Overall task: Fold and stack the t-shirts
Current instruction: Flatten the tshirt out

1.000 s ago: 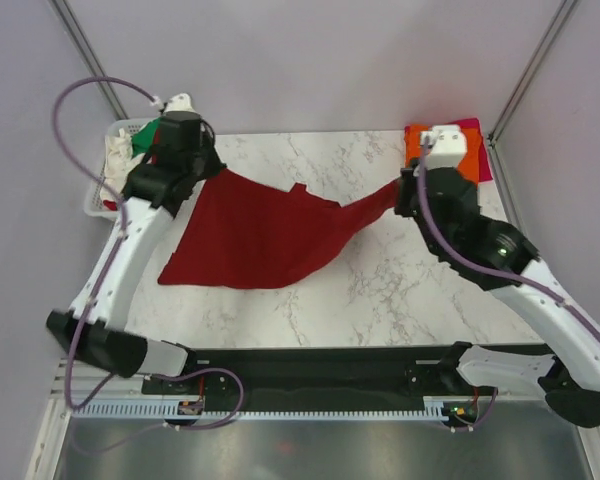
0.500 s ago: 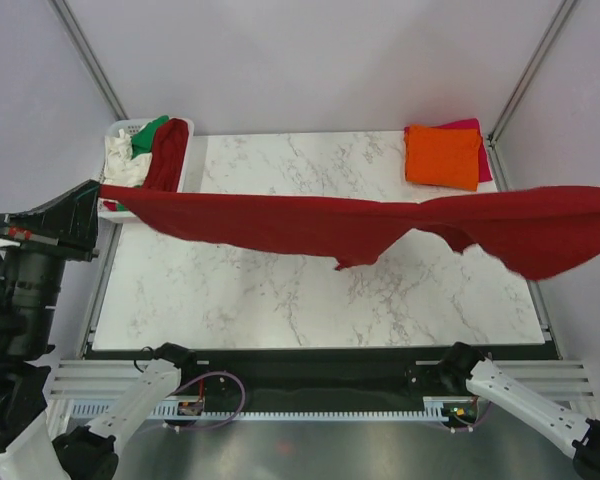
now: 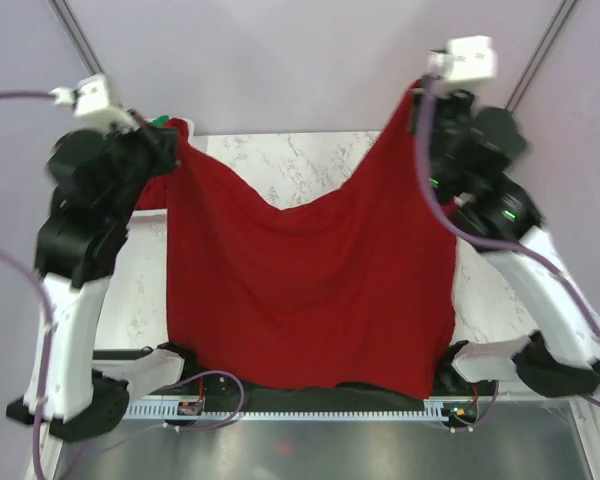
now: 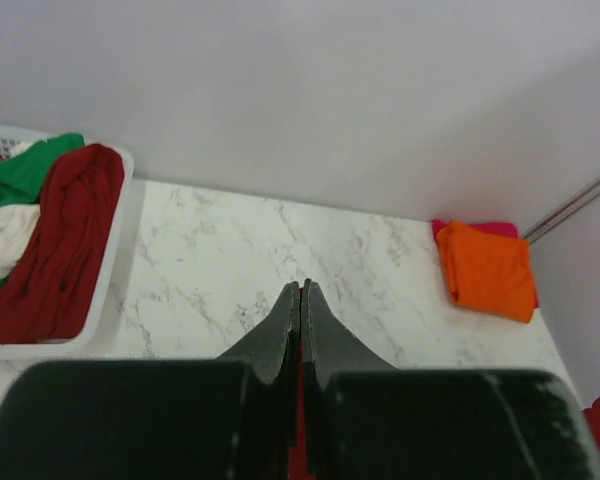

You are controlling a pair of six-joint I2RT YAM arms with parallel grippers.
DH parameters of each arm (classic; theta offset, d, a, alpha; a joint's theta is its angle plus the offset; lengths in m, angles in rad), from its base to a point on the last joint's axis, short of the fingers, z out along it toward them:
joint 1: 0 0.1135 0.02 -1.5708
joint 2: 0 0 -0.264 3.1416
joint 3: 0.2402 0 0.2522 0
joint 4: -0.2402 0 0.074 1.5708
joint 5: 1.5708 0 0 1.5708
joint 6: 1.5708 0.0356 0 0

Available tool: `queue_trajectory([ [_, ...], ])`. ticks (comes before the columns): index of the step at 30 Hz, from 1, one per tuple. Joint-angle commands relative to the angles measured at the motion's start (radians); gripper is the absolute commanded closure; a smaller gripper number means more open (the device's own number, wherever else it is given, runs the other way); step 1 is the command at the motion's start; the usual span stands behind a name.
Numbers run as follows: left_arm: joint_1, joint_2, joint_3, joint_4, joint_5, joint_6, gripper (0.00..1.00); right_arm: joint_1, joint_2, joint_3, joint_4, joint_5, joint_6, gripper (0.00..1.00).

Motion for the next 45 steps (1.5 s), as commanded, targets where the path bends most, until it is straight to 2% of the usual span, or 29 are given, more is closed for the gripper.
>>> queue_trajectory([
  [1, 0.017, 0.212, 0.032, 0.015, -0.010, 0.005, 0.98, -0.149, 0.172, 0.073, 0.057, -0.038, -0.037, 1.00],
  [3, 0.049, 0.301, 0.072, 0.017, 0.015, -0.006, 0.98, -0.250, 0.299, 0.102, 0.054, -0.138, 0.086, 1.00],
  [4, 0.060, 0.397, 0.086, 0.019, 0.011, -0.009, 0.98, -0.328, 0.350, 0.113, 0.057, -0.219, 0.115, 1.00],
  [6, 0.097, 0.508, 0.153, 0.019, 0.001, -0.009, 0.98, -0.384, 0.527, 0.187, 0.071, -0.258, 0.149, 1.00],
  [7, 0.111, 0.625, 0.187, 0.016, 0.007, -0.006, 0.98, -0.395, 0.601, 0.235, 0.068, -0.260, 0.149, 1.00],
  [8, 0.126, 0.695, 0.269, 0.011, 0.018, -0.003, 0.98, -0.400, 0.764, 0.369, 0.054, -0.269, 0.145, 1.00],
  [9, 0.141, 0.758, 0.309, 0.009, 0.006, 0.000, 0.97, -0.407, 0.852, 0.455, 0.030, -0.268, 0.135, 1.00],
  [10, 0.149, 0.898, 0.355, -0.006, 0.004, 0.002, 0.90, -0.409, 0.947, 0.561, 0.008, -0.274, 0.135, 0.98],
  [11, 0.157, 0.969, 0.482, -0.038, 0.009, -0.018, 0.59, -0.416, 1.096, 0.705, 0.005, -0.280, 0.138, 0.89],
  [12, 0.168, 1.040, 0.565, -0.084, 0.015, -0.039, 0.44, -0.426, 1.126, 0.706, 0.040, -0.268, 0.181, 0.48],
  [13, 0.171, 1.115, 0.643, -0.197, 0.020, -0.058, 0.24, -0.452, 1.146, 0.700, 0.098, -0.283, 0.248, 0.25],
  [14, 0.175, 1.207, 0.787, -0.252, 0.012, -0.102, 0.08, -0.458, 1.181, 0.728, 0.100, -0.325, 0.291, 0.05],
  [16, 0.178, 1.213, 0.805, -0.293, 0.009, -0.127, 0.04, -0.450, 1.191, 0.735, 0.111, -0.341, 0.278, 0.02],
  [18, 0.178, 1.139, 0.704, -0.241, -0.002, -0.126, 0.00, -0.432, 1.145, 0.668, 0.140, -0.344, 0.264, 0.02],
  [22, 0.168, 1.006, 0.597, -0.205, -0.006, -0.116, 0.01, -0.410, 1.004, 0.492, 0.183, -0.327, 0.224, 0.02],
  [27, 0.116, 0.785, 0.335, -0.184, -0.022, -0.098, 0.03, -0.397, 0.774, 0.224, 0.149, -0.334, 0.298, 0.02],
  [28, 0.115, 0.748, 0.214, -0.178, -0.010, -0.101, 0.03, -0.392, 0.734, 0.176, 0.138, -0.327, 0.307, 0.02],
  [30, 0.117, 0.612, 0.079, -0.152, -0.005, -0.116, 0.04, -0.378, 0.610, 0.012, 0.097, -0.305, 0.341, 0.02],
  [31, 0.115, 0.556, -0.063, -0.137, 0.000, -0.125, 0.03, -0.375, 0.517, -0.112, 0.080, -0.280, 0.364, 0.02],
  [33, 0.117, 0.467, -0.191, -0.120, 0.026, -0.142, 0.03, -0.358, 0.424, -0.235, 0.024, -0.255, 0.413, 0.02],
  [35, 0.114, 0.342, -0.371, -0.116, 0.072, -0.181, 0.06, -0.320, 0.297, -0.401, -0.061, -0.129, 0.460, 0.02],
  [37, 0.114, 0.222, -0.562, -0.113, 0.102, -0.222, 0.08, -0.297, 0.190, -0.544, -0.121, -0.050, 0.583, 0.02],
  [40, 0.112, 0.107, -0.755, -0.126, 0.153, -0.315, 0.07, -0.283, 0.059, -0.730, -0.170, -0.207, 0.689, 0.02],
  [41, 0.108, 0.038, -0.790, -0.129, 0.176, -0.349, 0.01, -0.277, 0.033, -0.775, -0.172, -0.278, 0.709, 0.02],
  [42, 0.105, 0.009, -0.820, -0.130, 0.188, -0.381, 0.00, -0.262, 0.011, -0.815, -0.185, -0.379, 0.733, 0.02],
  [43, 0.093, -0.016, -0.877, -0.129, 0.182, -0.456, 0.00, -0.246, -0.027, -0.890, -0.193, -0.401, 0.785, 0.02],
  [45, -0.002, -0.047, -0.923, -0.133, 0.072, -0.532, 0.00, -0.178, -0.055, -0.958, -0.219, -0.381, 0.833, 0.02],
])
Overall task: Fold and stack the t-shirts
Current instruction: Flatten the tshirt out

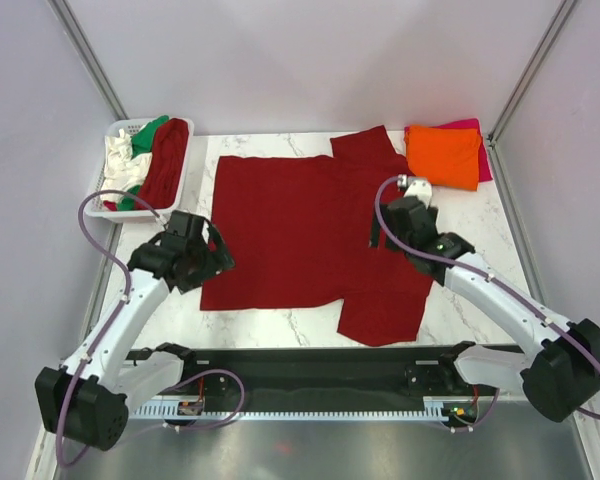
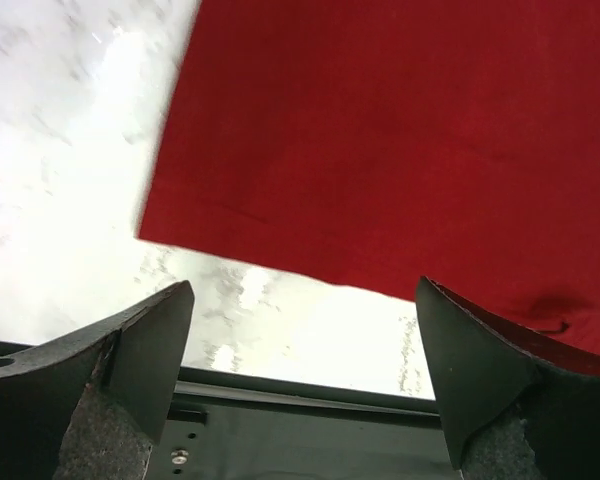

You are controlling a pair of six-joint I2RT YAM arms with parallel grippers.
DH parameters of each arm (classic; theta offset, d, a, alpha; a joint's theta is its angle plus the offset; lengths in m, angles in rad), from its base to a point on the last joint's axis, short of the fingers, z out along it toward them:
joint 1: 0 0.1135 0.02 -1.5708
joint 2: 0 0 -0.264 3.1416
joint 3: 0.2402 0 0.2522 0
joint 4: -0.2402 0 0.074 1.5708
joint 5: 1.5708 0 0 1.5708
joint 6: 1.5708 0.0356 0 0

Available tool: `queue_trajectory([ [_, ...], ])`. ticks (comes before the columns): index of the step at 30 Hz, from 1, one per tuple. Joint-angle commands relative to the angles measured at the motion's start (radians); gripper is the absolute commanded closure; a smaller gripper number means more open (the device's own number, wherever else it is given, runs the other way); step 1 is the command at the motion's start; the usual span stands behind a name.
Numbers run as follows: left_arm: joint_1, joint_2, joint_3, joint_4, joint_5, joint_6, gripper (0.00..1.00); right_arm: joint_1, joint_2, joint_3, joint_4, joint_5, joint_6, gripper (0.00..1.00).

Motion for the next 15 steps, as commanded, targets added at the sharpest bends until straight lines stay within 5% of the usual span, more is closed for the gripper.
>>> queue_trajectory([
  [1, -0.104, -0.061, -0.075, 0.022, -0.061, -0.259, 0.00, 0.090, -0.069, -0.130, -0.078, -0.078, 0.170, 0.02],
  [4, -0.170, -0.036, -0.139, 0.019, -0.127, -0.311, 0.00, 0.134, -0.086, -0.207, -0.084, -0.094, 0.210, 0.02],
  [15, -0.147, 0.125, -0.186, 0.019, -0.127, -0.311, 0.00, 0.150, -0.175, -0.218, -0.140, -0.105, 0.187, 0.02],
])
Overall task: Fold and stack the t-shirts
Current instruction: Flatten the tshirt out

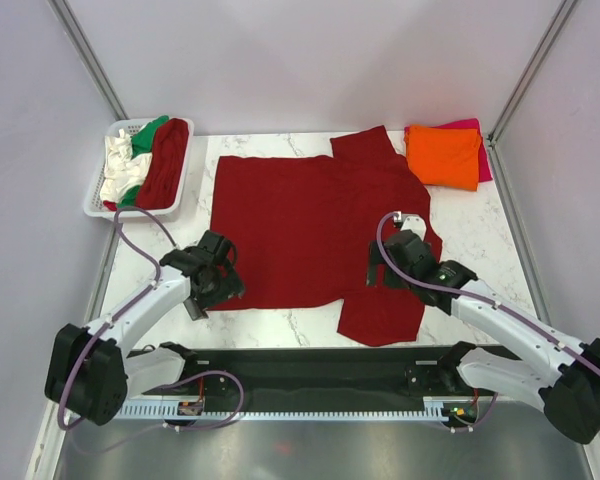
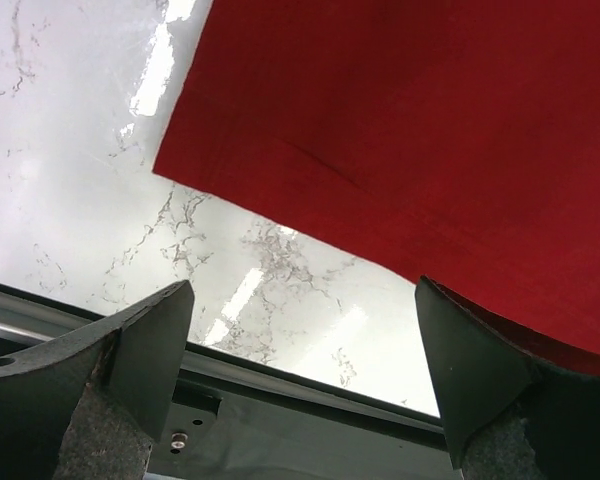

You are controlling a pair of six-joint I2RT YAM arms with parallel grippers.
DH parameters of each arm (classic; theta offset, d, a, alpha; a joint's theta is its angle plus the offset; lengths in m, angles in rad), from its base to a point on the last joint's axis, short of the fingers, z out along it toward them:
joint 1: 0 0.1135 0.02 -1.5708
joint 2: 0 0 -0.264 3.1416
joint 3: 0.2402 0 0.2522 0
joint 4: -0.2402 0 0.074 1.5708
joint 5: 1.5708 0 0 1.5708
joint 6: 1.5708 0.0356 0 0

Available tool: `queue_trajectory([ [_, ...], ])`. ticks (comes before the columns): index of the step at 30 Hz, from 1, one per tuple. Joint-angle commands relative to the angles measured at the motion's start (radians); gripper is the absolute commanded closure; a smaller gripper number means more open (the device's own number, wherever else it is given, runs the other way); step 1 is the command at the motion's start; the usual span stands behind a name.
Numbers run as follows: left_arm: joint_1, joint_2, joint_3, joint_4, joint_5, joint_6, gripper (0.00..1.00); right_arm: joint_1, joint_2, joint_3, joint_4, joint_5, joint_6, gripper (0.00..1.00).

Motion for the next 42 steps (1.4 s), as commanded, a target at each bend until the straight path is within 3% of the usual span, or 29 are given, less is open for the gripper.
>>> queue_trajectory([
  [1, 0.017, 0.052, 0.015, 0.010, -0.040, -0.053, 0.00, 0.005, -0.009, 0.039, -0.034, 0.019, 0.029, 0.02],
  [4, 0.047, 0.067, -0.025, 0.010, -0.040, -0.053, 0.00, -0.044, 0.000, 0.053, -0.093, 0.048, 0.023, 0.02],
  [8, 0.121, 0.072, -0.083, 0.010, -0.040, -0.053, 0.00, -0.205, -0.051, 0.028, -0.071, -0.085, -0.023, 0.02],
  [17, 0.161, 0.037, -0.115, 0.010, -0.040, -0.053, 0.00, -0.214, -0.032, 0.023, -0.033, -0.196, -0.019, 0.02],
  [26, 0.163, -0.210, -0.114, 0.010, -0.040, -0.053, 0.00, -0.213, -0.014, 0.010, -0.002, -0.213, -0.015, 0.02],
  [33, 0.187, -0.022, -0.140, 0.010, -0.040, -0.053, 0.00, -0.213, 0.020, 0.010, 0.027, -0.236, -0.022, 0.02],
  [42, 0.224, -0.018, -0.146, 0.010, -0.040, -0.053, 0.00, -0.214, -0.057, -0.041, 0.045, -0.262, -0.028, 0.02],
])
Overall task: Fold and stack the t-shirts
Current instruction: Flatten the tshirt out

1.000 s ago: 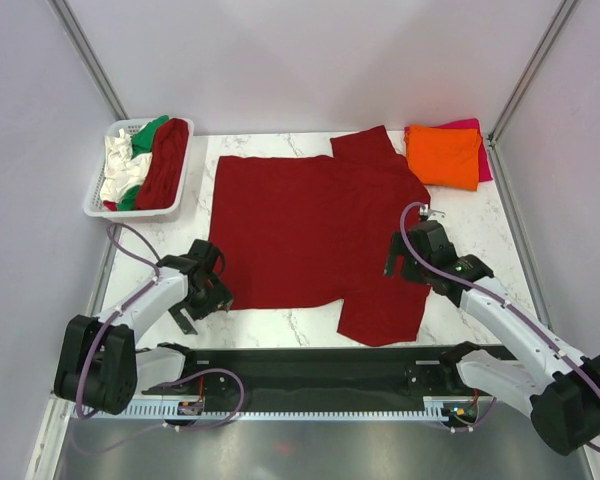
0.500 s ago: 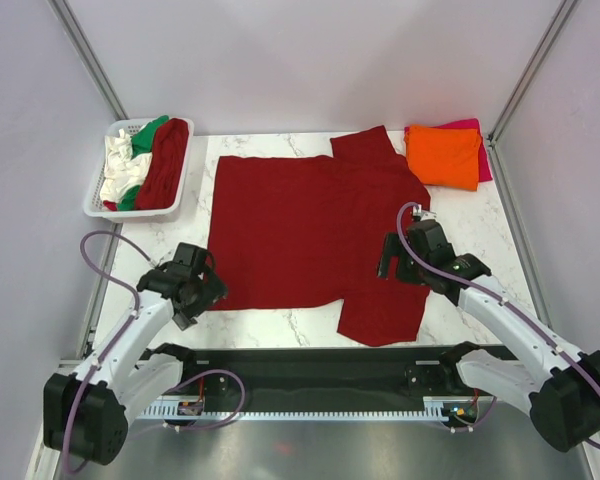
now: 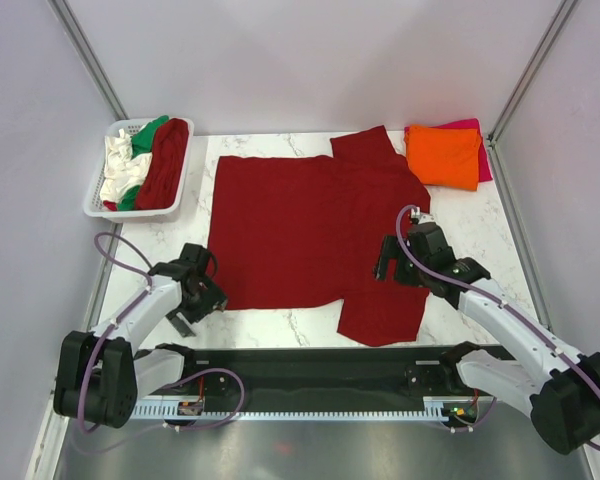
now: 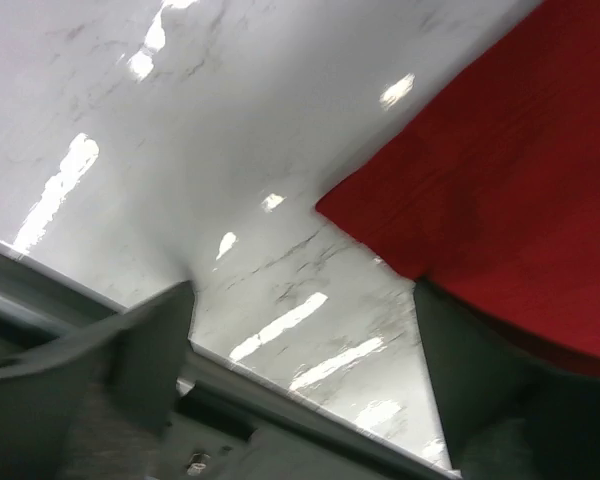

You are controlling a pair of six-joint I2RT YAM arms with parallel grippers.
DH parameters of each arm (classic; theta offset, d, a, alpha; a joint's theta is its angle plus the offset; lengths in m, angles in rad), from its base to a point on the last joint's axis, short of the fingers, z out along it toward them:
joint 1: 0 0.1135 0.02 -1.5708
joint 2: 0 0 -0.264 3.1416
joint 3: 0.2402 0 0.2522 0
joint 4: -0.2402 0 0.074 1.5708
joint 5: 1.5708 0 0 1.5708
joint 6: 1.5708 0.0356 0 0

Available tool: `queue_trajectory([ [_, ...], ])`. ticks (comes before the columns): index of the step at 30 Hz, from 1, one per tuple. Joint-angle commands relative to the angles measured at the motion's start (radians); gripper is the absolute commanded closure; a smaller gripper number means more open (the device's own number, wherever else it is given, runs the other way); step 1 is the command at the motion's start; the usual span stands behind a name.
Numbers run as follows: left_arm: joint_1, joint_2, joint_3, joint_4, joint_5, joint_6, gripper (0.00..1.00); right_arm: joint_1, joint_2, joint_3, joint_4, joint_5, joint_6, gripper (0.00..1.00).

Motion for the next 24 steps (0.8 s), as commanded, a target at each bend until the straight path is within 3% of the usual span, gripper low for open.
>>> queue_trajectory([
  [1, 0.009, -0.038, 0.002, 0.548, -0.136, 0.048, 0.33, 0.000, -0.040, -0.021, 0.032, -0.021, -0.004, 0.02],
  [7, 0.011, -0.164, -0.009, 0.554, -0.169, 0.082, 0.34, 0.000, -0.036, -0.028, 0.047, -0.031, 0.001, 0.02],
  [20, 0.012, -0.093, -0.027, 0.549, -0.113, 0.038, 0.31, 0.000, -0.009, -0.020, 0.056, -0.037, -0.004, 0.02],
  [24, 0.012, -0.121, -0.044, 0.469, -0.082, -0.004, 0.36, 0.000, -0.016, -0.029, 0.055, -0.035, 0.004, 0.02],
])
